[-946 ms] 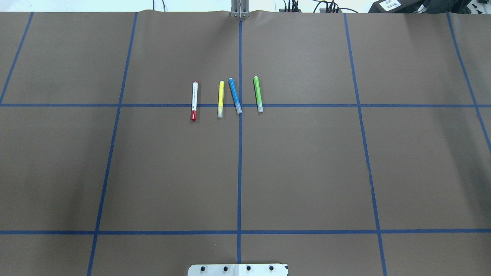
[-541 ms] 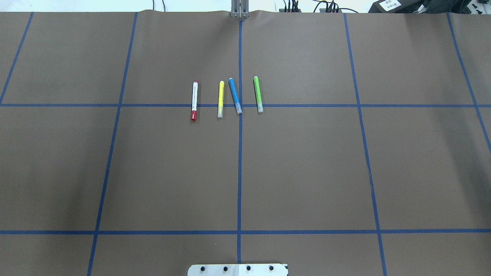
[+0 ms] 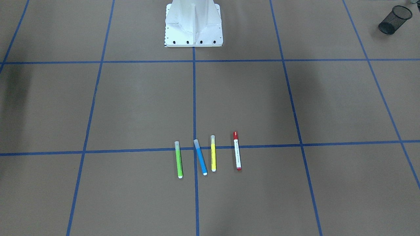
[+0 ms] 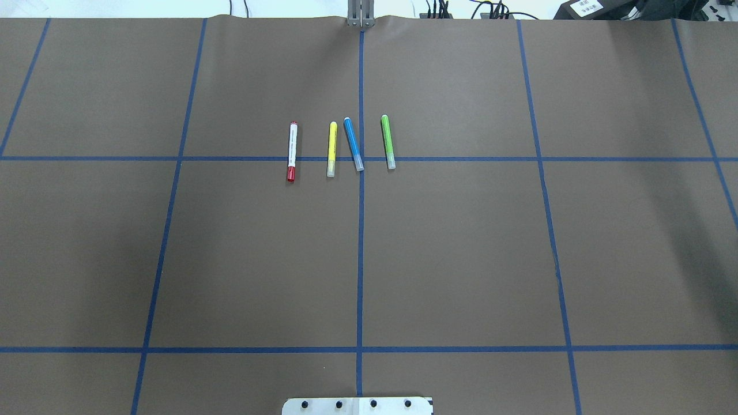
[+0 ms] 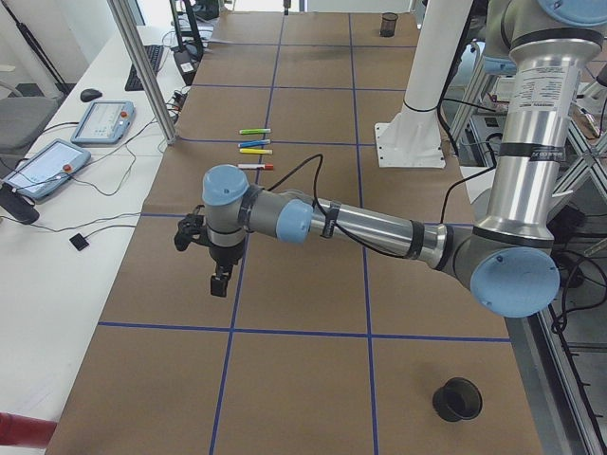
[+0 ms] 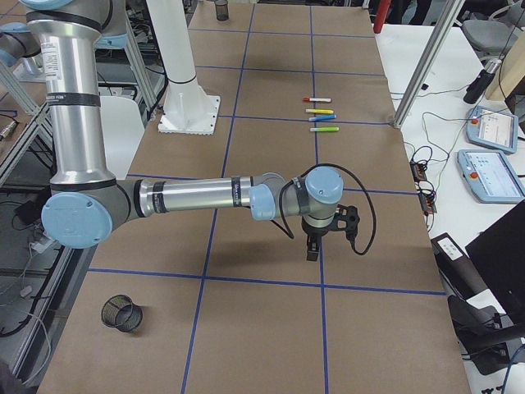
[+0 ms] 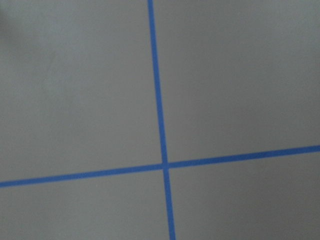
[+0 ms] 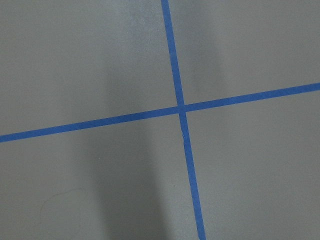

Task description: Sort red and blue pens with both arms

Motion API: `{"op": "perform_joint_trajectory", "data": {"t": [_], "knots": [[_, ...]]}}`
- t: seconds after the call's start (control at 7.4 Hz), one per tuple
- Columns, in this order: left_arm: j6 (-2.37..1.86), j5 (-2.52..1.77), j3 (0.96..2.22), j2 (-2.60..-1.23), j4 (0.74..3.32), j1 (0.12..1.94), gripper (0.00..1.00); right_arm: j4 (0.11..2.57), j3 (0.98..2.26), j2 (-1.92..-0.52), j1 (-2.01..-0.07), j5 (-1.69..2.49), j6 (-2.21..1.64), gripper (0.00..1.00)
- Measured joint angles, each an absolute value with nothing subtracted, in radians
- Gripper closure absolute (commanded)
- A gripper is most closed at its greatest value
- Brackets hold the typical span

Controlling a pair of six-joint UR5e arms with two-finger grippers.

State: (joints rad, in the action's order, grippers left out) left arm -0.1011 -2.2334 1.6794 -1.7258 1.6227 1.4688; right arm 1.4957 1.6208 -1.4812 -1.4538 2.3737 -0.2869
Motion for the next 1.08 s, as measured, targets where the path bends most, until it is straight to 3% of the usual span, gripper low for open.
{"op": "perform_joint_trajectory", "data": {"t": [0.68,0.95,1.08], "knots": [[-0.162,-2.227,1.632,-2.133,1.365,1.132,0.0,1.485,1.606,-1.358,-1.319,2.332,-0.349,0.0],[-0.239,-2.225,1.49,-2.266,1.401,1.032,0.18,1.484,1.619,-1.337,-1.272,2.332,-0.369,0.0],[-0.344,-2.224,1.403,-2.32,1.473,0.997,0.16,1.487,1.625,-1.315,-1.249,2.338,-0.394,0.0]]}}
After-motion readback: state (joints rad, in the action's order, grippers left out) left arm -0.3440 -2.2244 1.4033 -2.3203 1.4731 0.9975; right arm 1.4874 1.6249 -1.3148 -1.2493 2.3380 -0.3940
